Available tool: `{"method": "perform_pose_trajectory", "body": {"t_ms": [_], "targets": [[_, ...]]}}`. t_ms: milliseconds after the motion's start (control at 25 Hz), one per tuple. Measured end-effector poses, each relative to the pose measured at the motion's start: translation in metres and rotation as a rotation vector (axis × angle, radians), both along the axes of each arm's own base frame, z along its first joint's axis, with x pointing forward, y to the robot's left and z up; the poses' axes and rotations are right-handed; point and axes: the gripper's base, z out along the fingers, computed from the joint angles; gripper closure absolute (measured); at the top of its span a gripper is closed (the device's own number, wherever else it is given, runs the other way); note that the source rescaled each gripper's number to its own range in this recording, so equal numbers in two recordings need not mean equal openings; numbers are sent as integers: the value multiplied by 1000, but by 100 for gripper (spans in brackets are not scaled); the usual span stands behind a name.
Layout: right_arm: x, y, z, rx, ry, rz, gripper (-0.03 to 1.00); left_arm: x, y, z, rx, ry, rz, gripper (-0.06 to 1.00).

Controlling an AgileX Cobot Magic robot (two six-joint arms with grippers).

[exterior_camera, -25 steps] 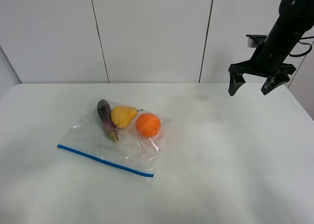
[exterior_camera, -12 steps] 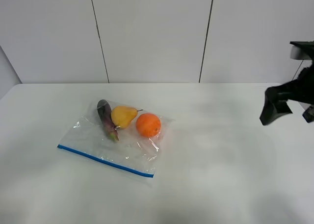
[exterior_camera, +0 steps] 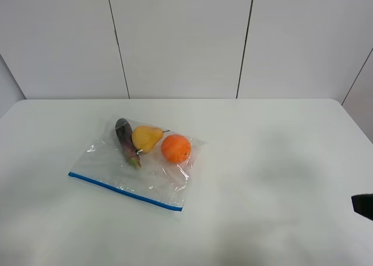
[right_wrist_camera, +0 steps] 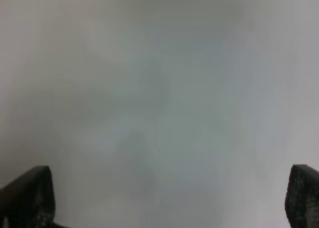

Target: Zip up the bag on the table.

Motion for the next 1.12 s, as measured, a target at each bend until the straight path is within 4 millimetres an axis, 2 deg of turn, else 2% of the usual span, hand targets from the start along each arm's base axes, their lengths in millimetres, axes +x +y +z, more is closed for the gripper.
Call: {"method": "perform_pose_trajectory", "body": {"t_ms": [80, 200, 640, 1120], "targets": [[-17, -1, -5, 2, -69, 0, -3, 0, 0, 0, 0, 0, 0, -5], [-37, -1, -3, 7, -194, 0, -3, 0, 0, 0, 0, 0, 0, -5], [-71, -3, 0, 9, -415, -2, -3, 0, 0, 0, 0, 0, 0, -5], [-74, -3, 0, 5, -436, -22, -3, 0, 0, 0, 0, 0, 0, -5]]}}
